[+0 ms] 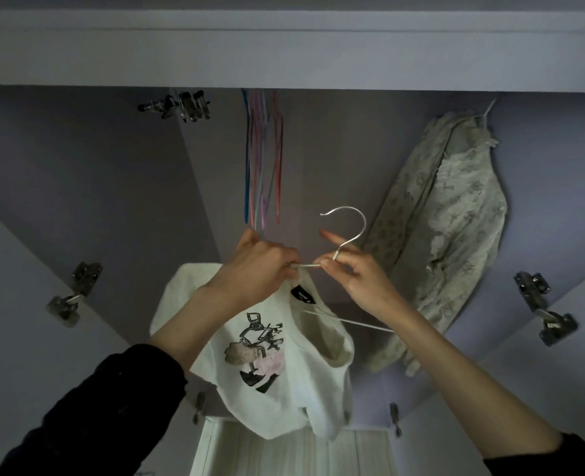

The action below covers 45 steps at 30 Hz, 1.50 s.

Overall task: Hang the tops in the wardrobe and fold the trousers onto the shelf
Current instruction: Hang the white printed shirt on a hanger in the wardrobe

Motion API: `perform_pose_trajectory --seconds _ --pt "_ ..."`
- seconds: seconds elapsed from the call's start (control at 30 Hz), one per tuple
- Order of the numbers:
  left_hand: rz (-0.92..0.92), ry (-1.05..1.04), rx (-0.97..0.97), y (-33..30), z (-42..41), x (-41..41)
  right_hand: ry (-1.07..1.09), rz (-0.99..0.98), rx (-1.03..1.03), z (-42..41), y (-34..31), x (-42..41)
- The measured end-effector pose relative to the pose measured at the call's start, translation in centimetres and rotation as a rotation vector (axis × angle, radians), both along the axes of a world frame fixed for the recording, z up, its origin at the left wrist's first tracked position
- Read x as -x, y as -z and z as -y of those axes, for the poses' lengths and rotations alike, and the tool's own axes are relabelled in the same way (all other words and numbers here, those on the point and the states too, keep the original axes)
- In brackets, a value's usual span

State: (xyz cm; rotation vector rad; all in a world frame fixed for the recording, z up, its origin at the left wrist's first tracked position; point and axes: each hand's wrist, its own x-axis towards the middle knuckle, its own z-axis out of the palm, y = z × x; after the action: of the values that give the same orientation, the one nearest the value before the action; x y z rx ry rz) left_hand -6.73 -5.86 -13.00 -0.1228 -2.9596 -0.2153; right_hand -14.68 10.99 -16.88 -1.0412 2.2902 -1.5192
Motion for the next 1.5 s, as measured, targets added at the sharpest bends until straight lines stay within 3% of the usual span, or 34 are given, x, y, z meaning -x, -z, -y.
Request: perform_pose_trajectory --seconds 0.2,0.3,0.37,0.5,0.57,0.67,0.73,0.87,1.17,1.3,1.5 --pt "-0.119 -0.141 -0.027 0.4 1.2 -0.5 0.305 -0.739 0.099 -0.9 0.1 -0.5" --pt "-0.173 -0.19 -0.044 0.3 1.8 -0.8 0.243 -0.92 0.035 -1.4 3.3 -3.2" --pt "-0.214 -0.194 -0.068 0.3 1.8 -1.0 0.247 -0.809 -0.153 -1.3 6.5 -4.5" --pt "-0.288 -0.173 -0.077 -0.2 1.5 -2.1 0.246 -0.148 -0.695 0.0 9.1 -4.4" --pt "-0.317 -0.169 -0.076 -0.5 1.7 -2.7 0.213 -0.063 -0.795 0.8 9.3 -4.2" --pt "-0.327 -0.224 -0.121 -0.8 3.0 -3.7 0.241 0.029 -0.807 0.8 9.1 -3.2" --pt "-0.304 -0.264 -0.162 -0.6 4.1 -4.4 0.282 0.222 -0.719 -0.2 8.7 -1.8" --pt "-0.262 -0.345 -0.234 0.8 4.8 -5.3 0.451 0.738 -0.262 -2.8 5.7 1.7" --pt "-0.292 -0.222 -0.186 0.9 5.3 -5.6 0.445 0.665 -0.15 -4.6 -1.0 5.3" --pt "-0.21 -0.287 -0.392 1.1 4.9 -5.3 0.412 0.625 -0.121 -4.2 -2.8 5.7" --pt "-0.257 -0.258 -0.467 1.6 3.6 -4.9 0.34 0.742 -0.015 -4.6 -4.2 5.4"
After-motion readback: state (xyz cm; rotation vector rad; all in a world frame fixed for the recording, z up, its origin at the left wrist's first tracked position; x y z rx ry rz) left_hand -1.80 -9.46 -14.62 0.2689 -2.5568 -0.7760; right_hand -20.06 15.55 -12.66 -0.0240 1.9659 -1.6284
